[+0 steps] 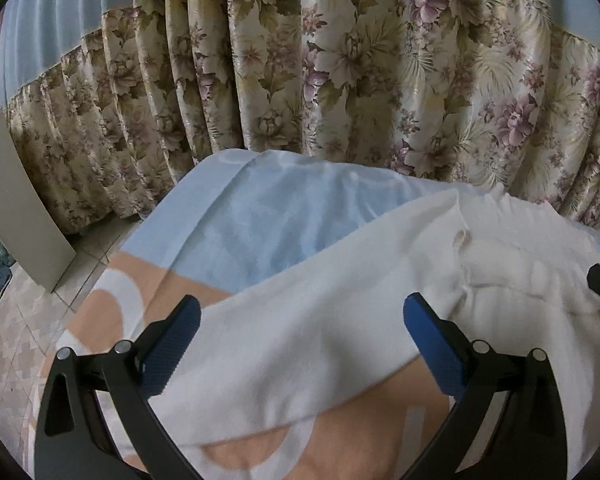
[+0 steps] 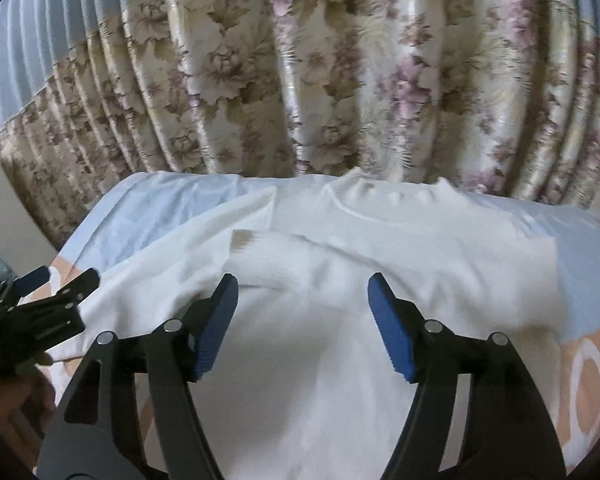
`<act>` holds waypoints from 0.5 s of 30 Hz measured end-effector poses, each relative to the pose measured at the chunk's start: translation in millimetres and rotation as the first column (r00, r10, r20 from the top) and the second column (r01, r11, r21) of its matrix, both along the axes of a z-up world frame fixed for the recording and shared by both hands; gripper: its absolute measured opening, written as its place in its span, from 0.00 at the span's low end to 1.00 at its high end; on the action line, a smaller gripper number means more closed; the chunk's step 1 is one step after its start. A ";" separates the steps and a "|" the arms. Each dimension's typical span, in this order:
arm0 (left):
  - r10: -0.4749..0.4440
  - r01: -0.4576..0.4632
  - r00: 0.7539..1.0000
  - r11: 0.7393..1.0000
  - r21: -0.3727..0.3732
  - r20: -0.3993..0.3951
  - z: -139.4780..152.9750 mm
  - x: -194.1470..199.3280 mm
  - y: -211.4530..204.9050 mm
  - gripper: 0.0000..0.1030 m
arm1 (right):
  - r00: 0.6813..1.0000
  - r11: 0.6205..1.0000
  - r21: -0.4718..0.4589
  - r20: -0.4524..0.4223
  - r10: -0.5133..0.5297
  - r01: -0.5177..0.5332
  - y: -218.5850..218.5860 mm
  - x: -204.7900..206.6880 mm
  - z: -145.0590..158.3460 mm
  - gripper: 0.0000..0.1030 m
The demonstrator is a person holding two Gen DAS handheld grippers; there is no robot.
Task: Fold small clothes
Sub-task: 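Move the left tool to the other sleeve cuff and close on it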
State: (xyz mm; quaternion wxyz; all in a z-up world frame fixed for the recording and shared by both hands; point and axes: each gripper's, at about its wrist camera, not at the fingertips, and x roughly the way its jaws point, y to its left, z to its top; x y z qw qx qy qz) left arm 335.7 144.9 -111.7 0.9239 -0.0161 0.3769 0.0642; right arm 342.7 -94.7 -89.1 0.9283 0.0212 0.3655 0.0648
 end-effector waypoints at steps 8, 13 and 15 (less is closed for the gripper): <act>0.025 -0.025 0.999 0.999 0.019 0.021 14.3 -45.7 12.6 0.99 | 0.995 0.995 -0.032 0.022 -0.093 0.094 -4.3 -37.4 16.2 0.92; 0.046 -0.047 0.999 0.999 0.026 0.028 22.9 -70.0 24.5 0.99 | 0.992 0.991 -0.046 0.031 -0.121 0.123 -1.1 -56.7 24.5 0.97; 0.063 -0.063 0.998 0.998 0.021 0.028 23.9 -80.7 32.4 0.99 | 0.992 0.991 -0.056 0.015 -0.124 0.125 1.4 -61.3 25.2 0.97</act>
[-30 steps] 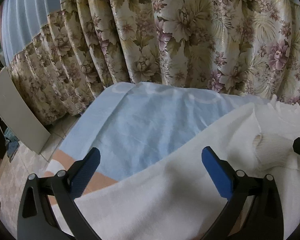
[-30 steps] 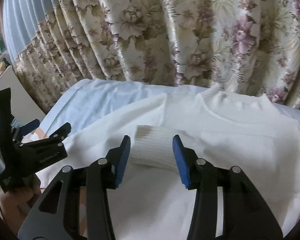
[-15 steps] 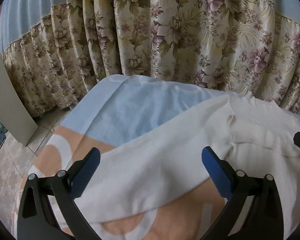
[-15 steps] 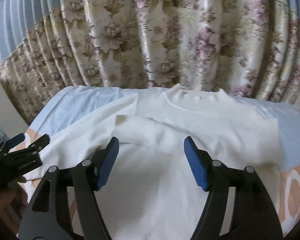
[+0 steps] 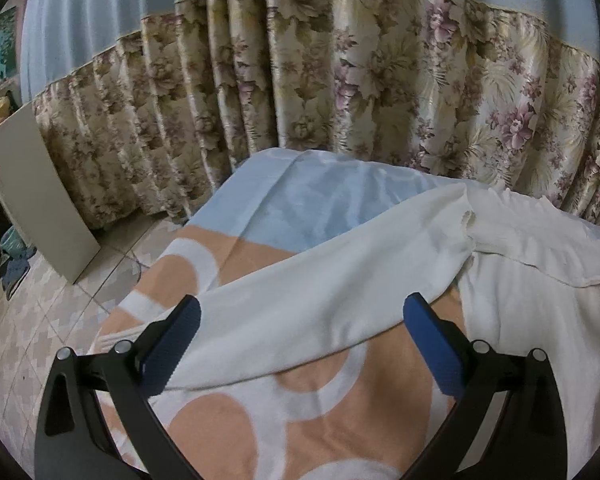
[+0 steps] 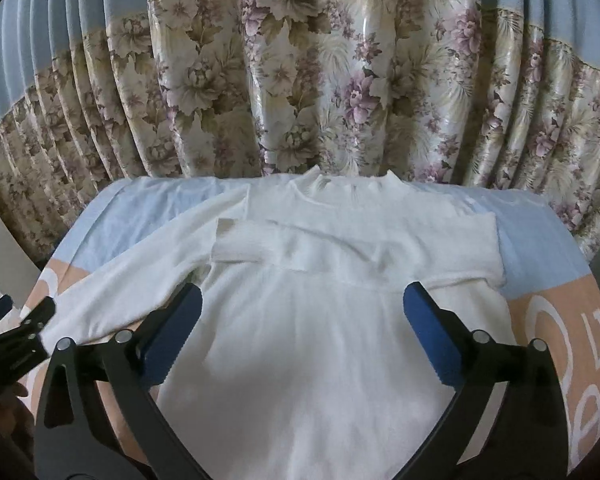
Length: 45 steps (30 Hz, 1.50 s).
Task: Fold small clothes
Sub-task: 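Move the left tool to the other sleeve cuff and close on it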
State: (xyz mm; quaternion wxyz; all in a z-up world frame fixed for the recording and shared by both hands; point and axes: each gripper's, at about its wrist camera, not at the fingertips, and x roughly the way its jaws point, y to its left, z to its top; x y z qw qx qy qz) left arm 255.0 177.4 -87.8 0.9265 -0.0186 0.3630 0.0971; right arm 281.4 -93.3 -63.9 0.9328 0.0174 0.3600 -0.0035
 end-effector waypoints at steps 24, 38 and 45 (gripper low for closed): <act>0.127 -0.126 0.990 0.992 0.017 -0.063 -23.8 -48.0 82.8 0.99 | 0.998 1.000 -0.030 -0.062 0.006 -0.008 36.8 -30.7 -12.0 0.97; 0.105 -0.122 0.986 0.985 -0.126 -0.134 -71.3 -44.3 120.7 0.98 | 0.993 0.998 -0.010 -0.103 0.053 -0.055 60.5 -40.1 -40.9 0.97; 0.137 -0.160 0.977 0.978 -0.135 -0.165 -77.6 -34.4 131.8 0.82 | 0.991 0.997 -0.021 -0.114 0.065 -0.068 68.2 -37.6 -46.9 0.97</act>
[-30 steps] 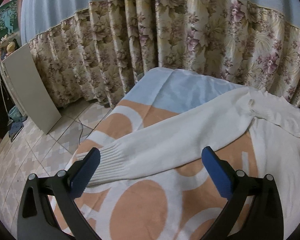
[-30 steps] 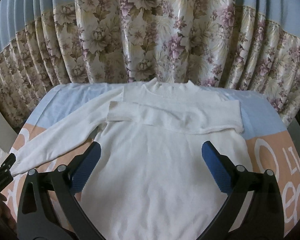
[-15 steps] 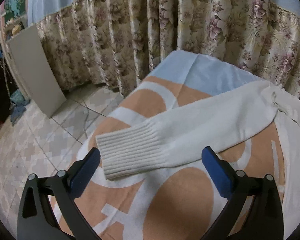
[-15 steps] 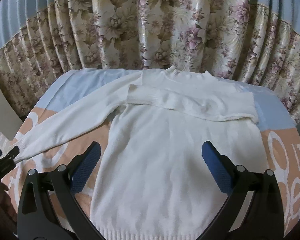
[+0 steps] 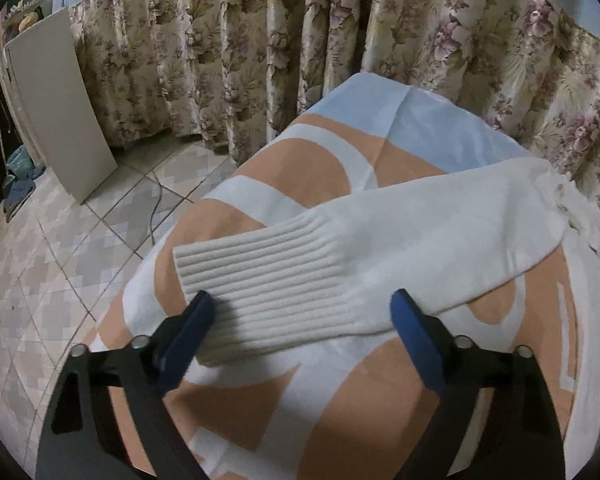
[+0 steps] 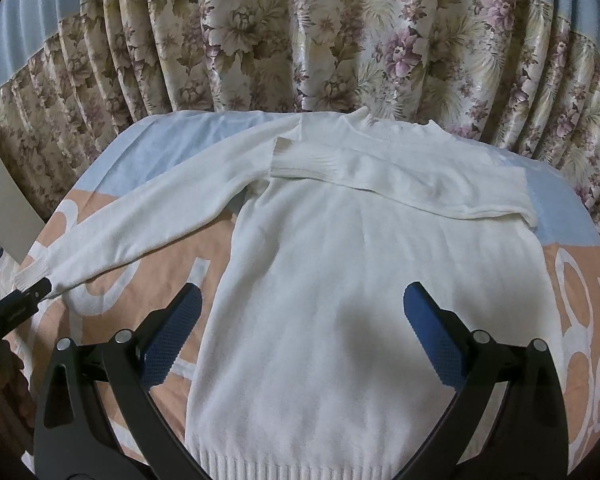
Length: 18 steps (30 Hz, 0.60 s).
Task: Fold small clothes
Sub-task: 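Move the left tool to the other sleeve cuff and close on it, then carry the held cuff across the sweater body with the left tool, then release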
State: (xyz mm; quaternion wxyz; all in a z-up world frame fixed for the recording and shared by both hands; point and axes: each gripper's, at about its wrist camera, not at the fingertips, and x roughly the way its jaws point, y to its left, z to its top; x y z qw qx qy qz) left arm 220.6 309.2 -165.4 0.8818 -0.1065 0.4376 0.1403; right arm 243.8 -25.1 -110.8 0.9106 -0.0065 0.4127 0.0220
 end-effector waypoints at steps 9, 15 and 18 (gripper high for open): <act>0.001 -0.001 1.000 1.000 0.018 0.014 4.3 -0.4 -0.6 0.24 | 1.000 1.000 -0.004 -0.019 0.014 -0.014 6.2 1.9 -8.8 0.97; -0.003 0.001 0.999 0.998 0.058 0.040 13.2 2.1 -14.6 0.08 | 1.000 1.000 -0.002 -0.024 0.019 -0.019 8.3 2.5 -12.1 0.97; 0.006 -0.010 0.998 0.997 0.074 0.065 22.9 3.3 -21.1 0.07 | 1.000 1.000 -0.007 -0.020 0.020 -0.020 7.2 2.7 -11.3 0.97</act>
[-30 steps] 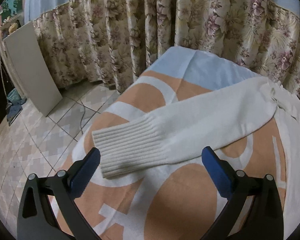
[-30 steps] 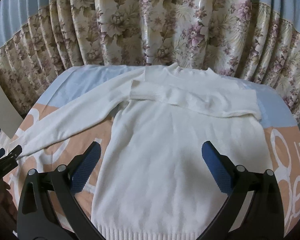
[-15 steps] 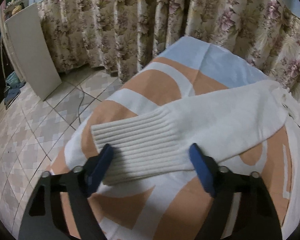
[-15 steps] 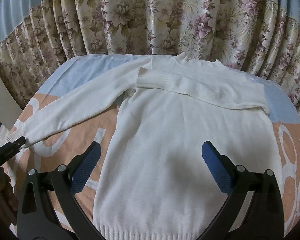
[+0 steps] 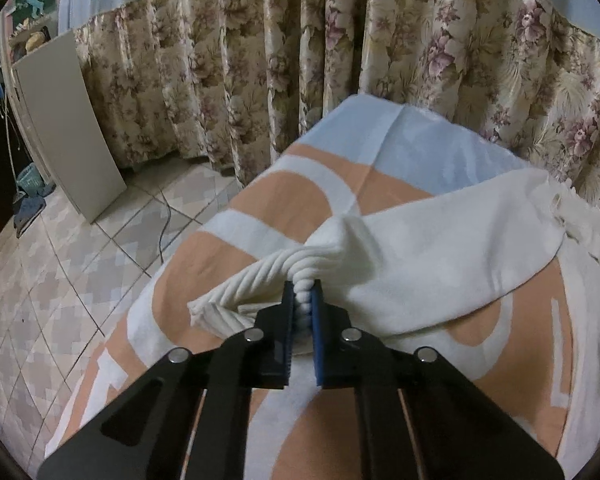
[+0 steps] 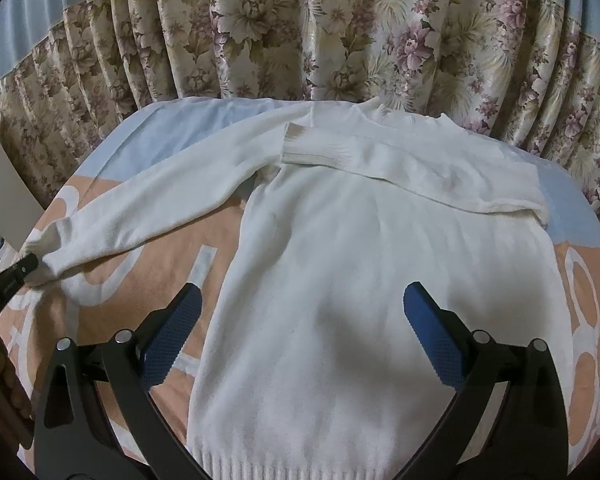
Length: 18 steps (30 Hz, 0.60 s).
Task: Fold small clothes
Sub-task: 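Carry the held cuff across the sweater body with the left tool, then release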
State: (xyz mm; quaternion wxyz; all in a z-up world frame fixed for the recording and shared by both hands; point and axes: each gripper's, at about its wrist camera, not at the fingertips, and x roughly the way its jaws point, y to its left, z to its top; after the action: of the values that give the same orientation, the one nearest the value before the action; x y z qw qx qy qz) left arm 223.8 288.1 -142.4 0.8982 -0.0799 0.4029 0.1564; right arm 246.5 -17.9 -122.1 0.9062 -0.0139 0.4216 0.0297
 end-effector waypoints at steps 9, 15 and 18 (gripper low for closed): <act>-0.022 0.021 0.999 0.999 0.039 0.039 33.4 21.2 -36.2 0.07 | 0.998 0.999 0.009 0.045 -0.038 0.038 -25.9 14.4 15.4 0.97; -0.047 0.045 0.998 0.998 0.043 0.047 42.2 40.1 -68.6 0.07 | 0.994 0.997 0.000 0.079 -0.072 0.072 -49.2 31.4 26.1 0.97; -0.076 0.073 0.996 0.995 0.067 0.048 46.6 52.3 -89.3 0.07 | 0.992 0.996 0.005 0.093 -0.086 0.086 -64.3 41.0 30.5 0.97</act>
State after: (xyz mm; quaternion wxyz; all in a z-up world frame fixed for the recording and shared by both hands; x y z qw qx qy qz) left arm 276.2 198.8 -95.9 0.9153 -0.0396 0.3777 0.1339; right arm 287.5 -82.3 -91.6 0.9252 0.0034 0.3792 -0.0096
